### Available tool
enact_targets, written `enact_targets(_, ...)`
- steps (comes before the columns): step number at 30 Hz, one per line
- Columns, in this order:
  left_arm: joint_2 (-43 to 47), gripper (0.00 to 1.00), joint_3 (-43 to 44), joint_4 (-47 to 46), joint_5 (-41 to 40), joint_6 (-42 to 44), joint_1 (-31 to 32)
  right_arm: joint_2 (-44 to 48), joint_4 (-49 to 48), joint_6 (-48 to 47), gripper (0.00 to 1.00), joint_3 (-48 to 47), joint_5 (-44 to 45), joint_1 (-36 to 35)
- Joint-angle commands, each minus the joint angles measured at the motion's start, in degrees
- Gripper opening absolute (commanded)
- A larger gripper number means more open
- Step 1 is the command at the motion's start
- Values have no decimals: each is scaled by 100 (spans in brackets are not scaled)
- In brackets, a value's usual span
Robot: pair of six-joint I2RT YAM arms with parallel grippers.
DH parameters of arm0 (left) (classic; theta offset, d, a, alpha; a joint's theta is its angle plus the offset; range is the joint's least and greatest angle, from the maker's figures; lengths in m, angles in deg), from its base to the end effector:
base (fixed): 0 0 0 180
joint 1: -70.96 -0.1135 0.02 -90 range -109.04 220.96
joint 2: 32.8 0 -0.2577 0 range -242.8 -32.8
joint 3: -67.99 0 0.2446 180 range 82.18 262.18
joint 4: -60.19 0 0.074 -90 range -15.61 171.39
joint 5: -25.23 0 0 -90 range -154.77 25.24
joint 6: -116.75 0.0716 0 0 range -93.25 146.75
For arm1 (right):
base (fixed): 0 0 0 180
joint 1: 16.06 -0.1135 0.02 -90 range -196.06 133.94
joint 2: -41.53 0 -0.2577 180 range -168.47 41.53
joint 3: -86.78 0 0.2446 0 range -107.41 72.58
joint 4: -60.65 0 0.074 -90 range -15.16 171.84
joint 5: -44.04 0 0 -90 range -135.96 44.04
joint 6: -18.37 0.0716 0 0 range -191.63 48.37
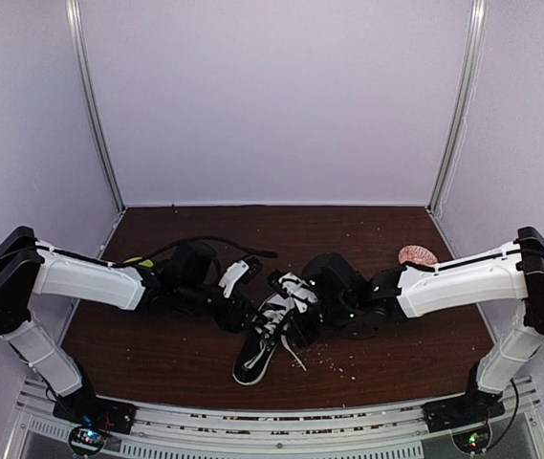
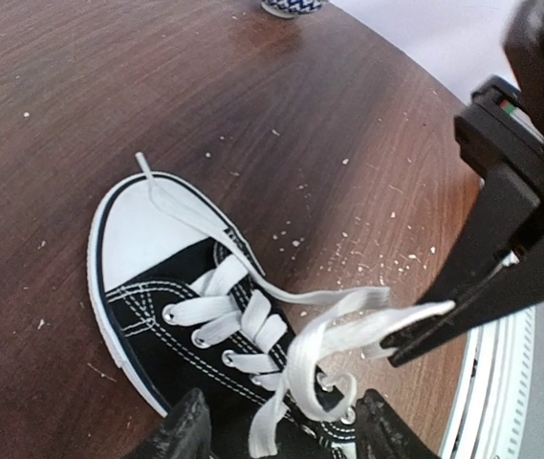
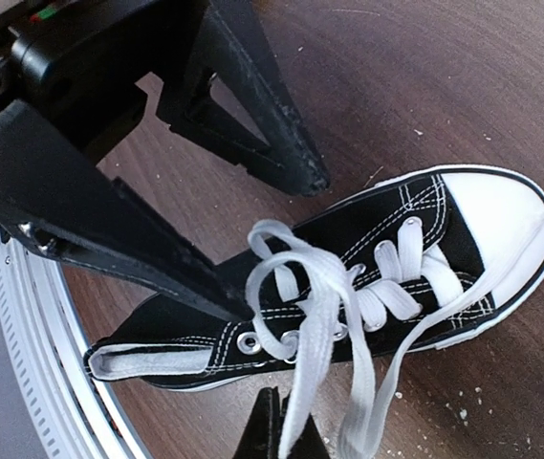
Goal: Tie the shoes
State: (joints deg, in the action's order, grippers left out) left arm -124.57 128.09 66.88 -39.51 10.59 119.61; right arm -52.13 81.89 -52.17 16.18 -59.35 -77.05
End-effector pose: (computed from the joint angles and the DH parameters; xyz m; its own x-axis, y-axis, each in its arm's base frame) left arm 0.2049 -0.2791 0.1565 -0.6443 0.3511 -0.6794 0.7503 0.4623 -0.4726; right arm 0.1622 0.3266 0.1745 -0.6296 -0.4670 -0.6209 -0.7651 0.5116 0.3909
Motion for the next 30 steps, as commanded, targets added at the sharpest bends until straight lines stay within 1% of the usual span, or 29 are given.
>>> enact_targets(1, -167, 52, 234, -95, 552, 289, -30, -38, -20, -73, 0, -190, 159, 89)
enact_targets(5, -318, 49, 386, 167, 622, 441, -30, 5, -19, -84, 0, -195, 65, 151)
enact_targets(7, -297, 45, 329, 152, 518, 435, -39, 41, -46, -79, 0, -181, 2, 178)
enact_targets(12, -75, 28, -71, -396, 484, 69, -154, 83, -347, 32, 0, -89, -453, 215)
enact_targets(17, -102, 22, -168, -746, 667, -197, -171, -7, -847, 263, 0, -4, -1004, 218)
enact_targets(19, -105, 25, -203, -881, 700, -277, -179, -54, -1066, 363, 0, 37, -1085, 218)
enact_targets(20, -85, 28, -231, -939, 714, -314, -178, -75, -1115, 387, 0, 36, -1087, 219)
enact_targets(23, 31, 44, -362, -1080, 782, -406, -225, -120, -1237, 417, 0, 41, -1098, 211)
enact_targets(25, 150, 51, -507, -1192, 811, -444, -260, -133, -1292, 413, 0, 46, -1077, 210)
enact_targets(27, 275, 53, -648, -1249, 796, -461, -304, -136, -1280, 382, 0, 37, -1036, 211)
enact_targets(30, 415, 51, -928, -1513, 669, -589, -414, -105, -1287, 365, 0, 57, -1010, 211)
